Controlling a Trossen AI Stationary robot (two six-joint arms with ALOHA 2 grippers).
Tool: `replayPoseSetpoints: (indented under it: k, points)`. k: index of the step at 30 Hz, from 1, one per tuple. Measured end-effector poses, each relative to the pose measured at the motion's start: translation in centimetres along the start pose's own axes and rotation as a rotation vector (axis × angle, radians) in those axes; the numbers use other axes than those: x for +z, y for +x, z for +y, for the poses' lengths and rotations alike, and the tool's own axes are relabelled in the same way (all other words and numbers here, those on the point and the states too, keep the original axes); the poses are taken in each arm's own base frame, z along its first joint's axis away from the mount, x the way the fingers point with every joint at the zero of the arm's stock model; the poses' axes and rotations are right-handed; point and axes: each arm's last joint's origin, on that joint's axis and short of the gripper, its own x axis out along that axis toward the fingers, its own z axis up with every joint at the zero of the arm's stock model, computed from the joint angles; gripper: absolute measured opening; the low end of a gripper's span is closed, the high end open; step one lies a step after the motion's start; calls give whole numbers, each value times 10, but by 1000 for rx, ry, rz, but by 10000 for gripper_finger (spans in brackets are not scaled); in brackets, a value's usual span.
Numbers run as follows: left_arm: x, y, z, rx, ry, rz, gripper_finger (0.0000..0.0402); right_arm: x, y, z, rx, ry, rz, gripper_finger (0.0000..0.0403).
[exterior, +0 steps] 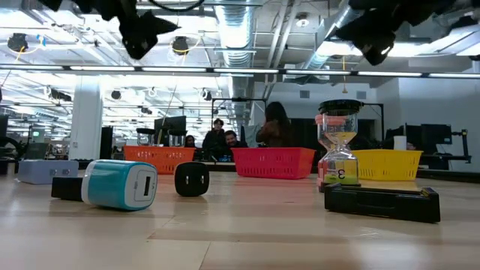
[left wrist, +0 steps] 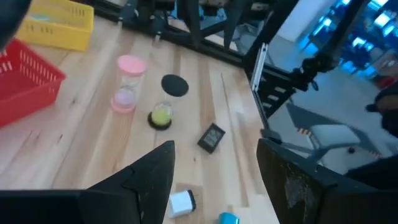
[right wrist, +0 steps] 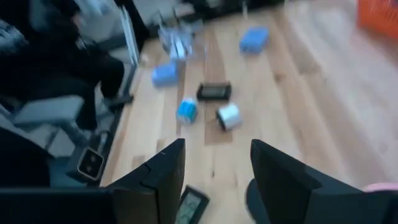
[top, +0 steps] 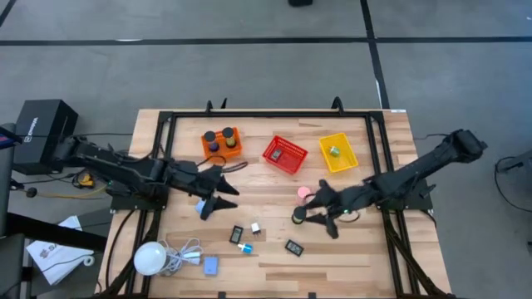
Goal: Pick & Place Office items
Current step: Put the right black digital clock into the red bin
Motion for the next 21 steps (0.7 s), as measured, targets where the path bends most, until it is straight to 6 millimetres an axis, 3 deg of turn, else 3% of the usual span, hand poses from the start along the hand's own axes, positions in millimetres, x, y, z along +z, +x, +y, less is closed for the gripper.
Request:
replayPoseSetpoints:
  k: [5, 10, 15, 21]
  points:
    - [10, 19, -10, 40, 133, 6, 223, 9, 31, 22, 21, 79, 287, 173]
    - [11, 33, -5, 73, 189, 33, 223, 26, 52, 49, -24, 116, 598, 171]
    - [3, 42, -1, 92, 213, 79, 223, 38, 80, 71, -115, 90, 785, 170]
    - [-3, 46, -3, 97, 285, 108, 223, 39, 129, 82, -251, 203, 876, 170]
